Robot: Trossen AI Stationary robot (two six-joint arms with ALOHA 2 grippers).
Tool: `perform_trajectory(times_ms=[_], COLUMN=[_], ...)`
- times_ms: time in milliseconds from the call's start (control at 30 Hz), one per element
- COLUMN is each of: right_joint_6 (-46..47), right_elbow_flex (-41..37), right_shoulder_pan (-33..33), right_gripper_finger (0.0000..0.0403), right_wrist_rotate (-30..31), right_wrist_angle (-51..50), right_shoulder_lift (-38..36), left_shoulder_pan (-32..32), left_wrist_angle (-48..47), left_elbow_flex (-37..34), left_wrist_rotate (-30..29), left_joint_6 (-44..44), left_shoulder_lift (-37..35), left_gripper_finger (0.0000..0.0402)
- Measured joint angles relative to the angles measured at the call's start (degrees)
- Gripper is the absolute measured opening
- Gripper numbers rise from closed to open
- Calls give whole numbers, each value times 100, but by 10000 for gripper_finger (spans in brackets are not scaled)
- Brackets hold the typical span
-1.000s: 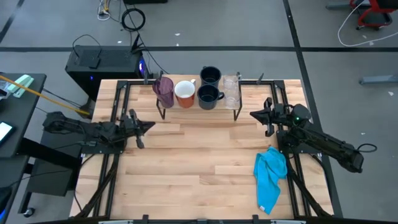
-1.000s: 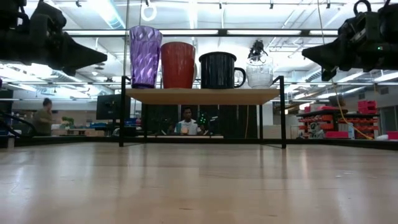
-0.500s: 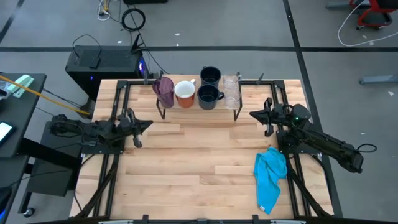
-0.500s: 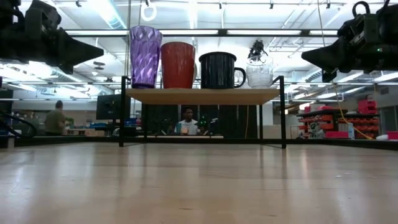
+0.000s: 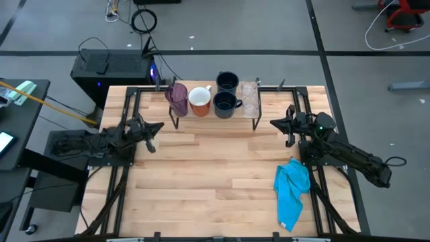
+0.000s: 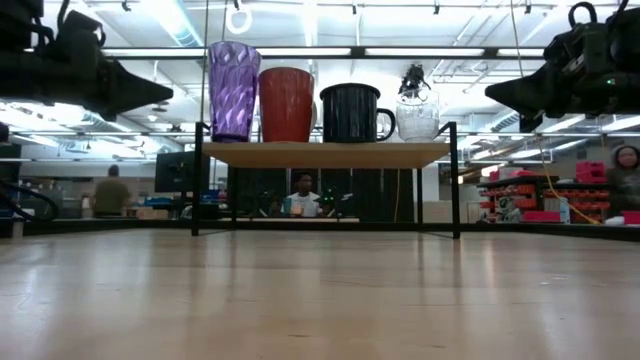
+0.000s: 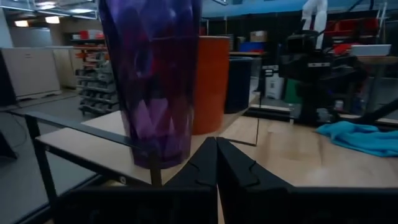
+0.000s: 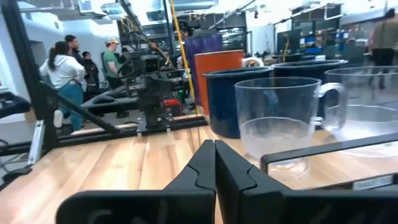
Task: Stack small to large cups/mugs on shelf
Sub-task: Return to Home Position
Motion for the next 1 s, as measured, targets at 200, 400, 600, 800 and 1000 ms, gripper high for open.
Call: perform_trajectory(times_ms=[200, 400, 600, 800, 1000], right_joint_6=[96, -97, 80, 415, 404], right_elbow_flex=[0, 2, 2, 2, 2], right_shoulder_pan=[-56, 34, 149, 149, 149], right_gripper_finger=[4, 2, 14, 19, 18], right_wrist_rotate=[-74, -63, -65, -65, -63], right_wrist_angle=[-20, -396, -441, -439, -439], right_shoulder_lift=[-31, -31, -29, -29, -29], left_shoulder_pan=[700, 746, 663, 663, 663], left_wrist_angle=[-92, -162, -190, -115, -97], left_elbow_flex=[0, -1, -2, -7, -7], left_wrist_rotate=[1263, 1819, 2012, 1996, 1987], left_joint_6=[-360, -492, -439, -441, -477], left_shoulder_lift=[12, 12, 12, 12, 12], left_gripper_finger=[4, 4, 13, 34, 38])
